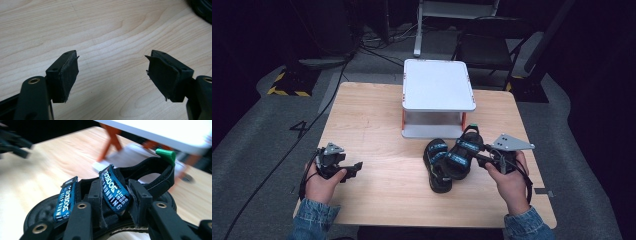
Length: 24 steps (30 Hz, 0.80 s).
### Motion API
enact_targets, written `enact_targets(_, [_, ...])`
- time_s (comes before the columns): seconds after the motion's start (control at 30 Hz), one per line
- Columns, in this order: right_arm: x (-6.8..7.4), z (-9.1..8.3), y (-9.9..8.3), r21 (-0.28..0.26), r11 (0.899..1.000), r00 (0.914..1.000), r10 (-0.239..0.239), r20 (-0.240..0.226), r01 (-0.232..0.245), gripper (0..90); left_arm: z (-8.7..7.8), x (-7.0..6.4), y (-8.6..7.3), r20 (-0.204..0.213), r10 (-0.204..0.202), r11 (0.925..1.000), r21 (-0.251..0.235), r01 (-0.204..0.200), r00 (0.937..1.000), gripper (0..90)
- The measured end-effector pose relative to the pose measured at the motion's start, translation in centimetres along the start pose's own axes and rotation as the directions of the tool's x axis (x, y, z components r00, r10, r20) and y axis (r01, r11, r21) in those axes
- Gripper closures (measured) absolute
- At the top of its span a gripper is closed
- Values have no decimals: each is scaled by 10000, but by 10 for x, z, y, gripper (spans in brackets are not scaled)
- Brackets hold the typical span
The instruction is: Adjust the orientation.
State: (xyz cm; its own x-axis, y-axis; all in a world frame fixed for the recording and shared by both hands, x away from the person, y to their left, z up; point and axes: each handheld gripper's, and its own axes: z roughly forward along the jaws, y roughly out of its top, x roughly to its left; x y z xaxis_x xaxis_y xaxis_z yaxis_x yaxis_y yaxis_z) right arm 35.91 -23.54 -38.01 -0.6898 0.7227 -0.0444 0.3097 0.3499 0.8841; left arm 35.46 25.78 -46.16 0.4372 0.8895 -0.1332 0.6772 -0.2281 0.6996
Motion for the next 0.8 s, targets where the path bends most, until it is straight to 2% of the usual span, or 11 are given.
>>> enact_targets(0.03, [-6, -1, -5, 51, 9998, 9995, 177, 259, -179, 664, 1, -1, 1, 46, -64, 10000, -3, 64, 10000, 248])
enact_targets(0.2, [-24, -4, -22, 310, 9953, 9927, 887, 822, -915, 662, 6, -4, 6, 49, 94, 9999, -87, -94, 9999, 250])
enact_targets(0.4, [-33, -12, -32, 548, 9902, 9819, 1192, 1473, -1285, 665, 11, -5, 9, 114, 112, 9999, -8, -112, 9999, 250])
enact_targets(0.5, [-37, -6, -42, 802, 9860, 9735, 1292, 1888, -1464, 666, 12, -6, 9, 135, 123, 9999, 0, -123, 9998, 250])
enact_targets(0.57, [-39, 2, -49, 943, 9857, 9736, 1193, 1947, -1396, 673, 12, -7, 9, 157, 122, 9999, 4, -122, 9998, 249])
enact_targets(0.67, [-43, 10, -58, 816, 9868, 9747, 1227, 1871, -1399, 698, 12, -6, 9, 139, 106, 9999, -16, -106, 9998, 249])
enact_targets(0.8, [-45, 8, -58, 933, 9856, 9773, 1238, 1719, -1412, 692, 14, -7, 10, 143, 159, 9999, 17, -159, 9998, 250])
